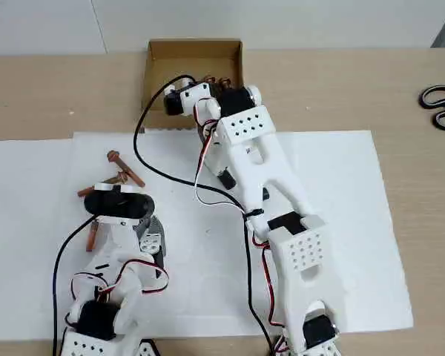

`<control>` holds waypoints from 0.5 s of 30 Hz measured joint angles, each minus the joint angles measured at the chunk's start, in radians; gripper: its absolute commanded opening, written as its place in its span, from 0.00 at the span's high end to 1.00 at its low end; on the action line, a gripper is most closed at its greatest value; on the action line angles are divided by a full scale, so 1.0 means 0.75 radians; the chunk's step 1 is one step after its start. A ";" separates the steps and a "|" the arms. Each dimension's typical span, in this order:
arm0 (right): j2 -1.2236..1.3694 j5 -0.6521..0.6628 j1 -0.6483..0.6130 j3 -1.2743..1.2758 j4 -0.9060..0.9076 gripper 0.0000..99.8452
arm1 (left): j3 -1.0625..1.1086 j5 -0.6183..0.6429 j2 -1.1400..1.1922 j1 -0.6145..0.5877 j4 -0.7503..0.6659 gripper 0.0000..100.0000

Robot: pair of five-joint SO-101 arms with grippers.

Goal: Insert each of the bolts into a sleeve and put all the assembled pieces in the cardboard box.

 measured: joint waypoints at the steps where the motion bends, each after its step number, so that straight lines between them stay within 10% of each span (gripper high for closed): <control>1: 0.000 0.010 0.000 0.004 0.000 0.85 | 0.000 0.000 0.000 0.000 0.000 0.99; 15: 0.115 0.043 0.000 0.008 -0.037 0.85 | 0.000 0.000 0.000 0.000 0.000 0.99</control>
